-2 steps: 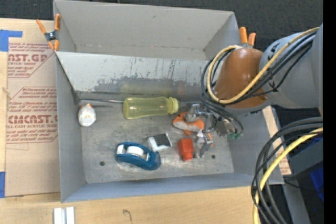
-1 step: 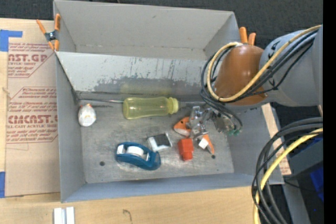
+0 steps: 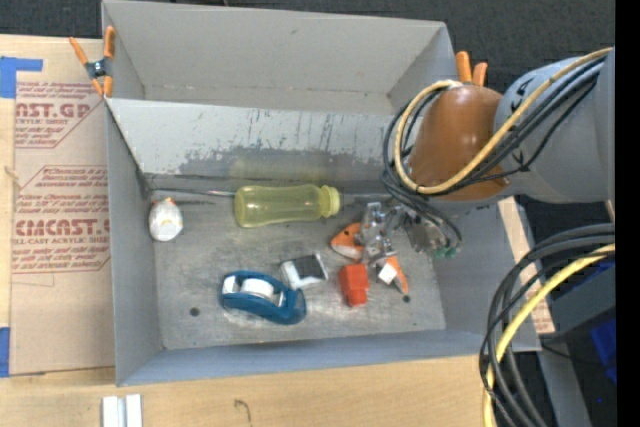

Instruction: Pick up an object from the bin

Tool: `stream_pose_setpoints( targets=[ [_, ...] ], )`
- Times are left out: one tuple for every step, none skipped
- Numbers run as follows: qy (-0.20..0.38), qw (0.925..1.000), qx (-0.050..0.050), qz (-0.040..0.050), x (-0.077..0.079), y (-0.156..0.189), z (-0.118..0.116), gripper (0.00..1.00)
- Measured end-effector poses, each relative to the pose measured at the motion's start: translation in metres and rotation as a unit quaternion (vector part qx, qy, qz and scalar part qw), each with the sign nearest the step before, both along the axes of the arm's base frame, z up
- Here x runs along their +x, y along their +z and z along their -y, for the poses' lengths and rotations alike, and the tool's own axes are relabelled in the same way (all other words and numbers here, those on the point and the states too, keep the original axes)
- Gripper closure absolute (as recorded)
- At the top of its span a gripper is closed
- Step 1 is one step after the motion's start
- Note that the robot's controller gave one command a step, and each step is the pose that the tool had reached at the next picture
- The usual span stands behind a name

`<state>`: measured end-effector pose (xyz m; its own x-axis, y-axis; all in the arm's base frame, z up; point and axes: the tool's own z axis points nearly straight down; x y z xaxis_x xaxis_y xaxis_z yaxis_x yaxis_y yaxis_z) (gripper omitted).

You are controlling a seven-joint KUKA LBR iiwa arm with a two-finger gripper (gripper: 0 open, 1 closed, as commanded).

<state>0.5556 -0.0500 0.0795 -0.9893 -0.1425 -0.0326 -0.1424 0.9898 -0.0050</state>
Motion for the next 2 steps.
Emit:
stream_pose_setpoints(
  targets=[
    [0.007,0.9998,0.0,-0.0168,-0.002,0.041,0.002,1.0],
    [-0.003,0.9999,0.0,-0.0142,0.008,0.191,0.029,1.0]
  ],
)
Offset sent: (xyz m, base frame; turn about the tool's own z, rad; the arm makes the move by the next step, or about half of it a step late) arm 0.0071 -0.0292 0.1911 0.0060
